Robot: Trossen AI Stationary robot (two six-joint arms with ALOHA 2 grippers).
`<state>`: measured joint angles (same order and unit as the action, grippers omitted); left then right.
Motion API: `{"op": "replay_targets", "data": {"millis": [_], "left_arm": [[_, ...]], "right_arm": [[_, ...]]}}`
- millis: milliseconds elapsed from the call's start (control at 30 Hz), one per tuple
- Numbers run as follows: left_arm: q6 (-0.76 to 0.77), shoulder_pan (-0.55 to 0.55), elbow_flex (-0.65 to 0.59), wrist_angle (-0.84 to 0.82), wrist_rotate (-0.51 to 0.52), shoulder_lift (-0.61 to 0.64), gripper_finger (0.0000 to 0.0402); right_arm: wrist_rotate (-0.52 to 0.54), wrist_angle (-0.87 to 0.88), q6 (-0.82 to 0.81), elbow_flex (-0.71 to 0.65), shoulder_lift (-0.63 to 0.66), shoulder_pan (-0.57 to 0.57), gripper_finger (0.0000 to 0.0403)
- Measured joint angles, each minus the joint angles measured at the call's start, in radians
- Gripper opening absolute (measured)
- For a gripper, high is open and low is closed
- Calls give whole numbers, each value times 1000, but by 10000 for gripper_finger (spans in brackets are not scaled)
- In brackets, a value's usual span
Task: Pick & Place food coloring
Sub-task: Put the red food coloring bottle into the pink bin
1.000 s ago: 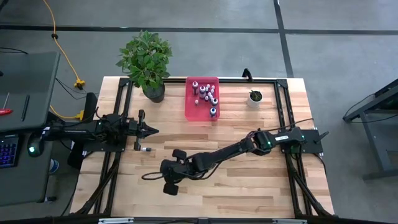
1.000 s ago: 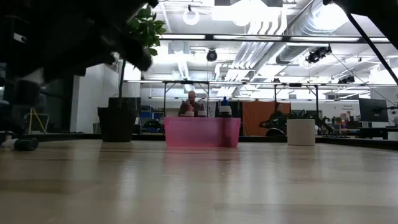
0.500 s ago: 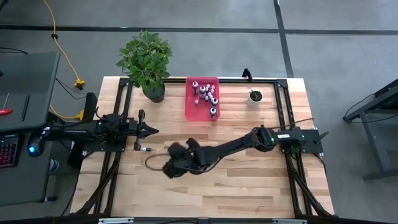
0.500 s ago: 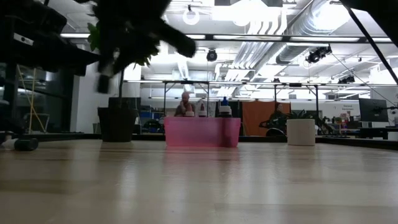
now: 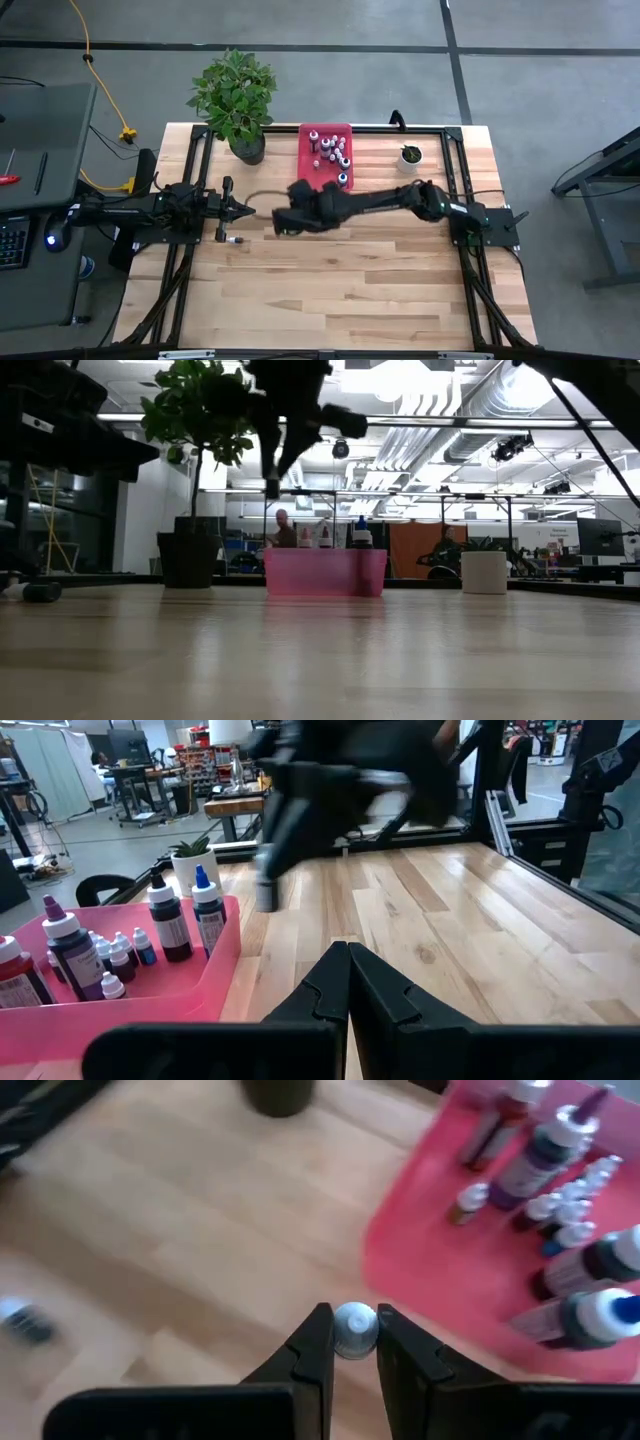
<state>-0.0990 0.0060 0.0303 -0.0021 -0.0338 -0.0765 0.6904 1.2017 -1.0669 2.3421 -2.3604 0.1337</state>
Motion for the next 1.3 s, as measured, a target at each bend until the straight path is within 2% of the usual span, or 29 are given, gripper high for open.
{"op": "replay_targets", "data": {"millis": [433,733,933,1300], "left_arm": [[0,0,0,0,0,0,0],[0,0,0,0,0,0,0],[0,0,0,0,0,0,0],[0,0,0,0,0,0,0]], "right_arm": [[10,28,72,0,8,-190,49],[-10,-36,73,-2,-30,-288,49],[-14,-136,69,-2,-66,-326,49],[11,-168,-60,-2,-141,-333,49]]}}
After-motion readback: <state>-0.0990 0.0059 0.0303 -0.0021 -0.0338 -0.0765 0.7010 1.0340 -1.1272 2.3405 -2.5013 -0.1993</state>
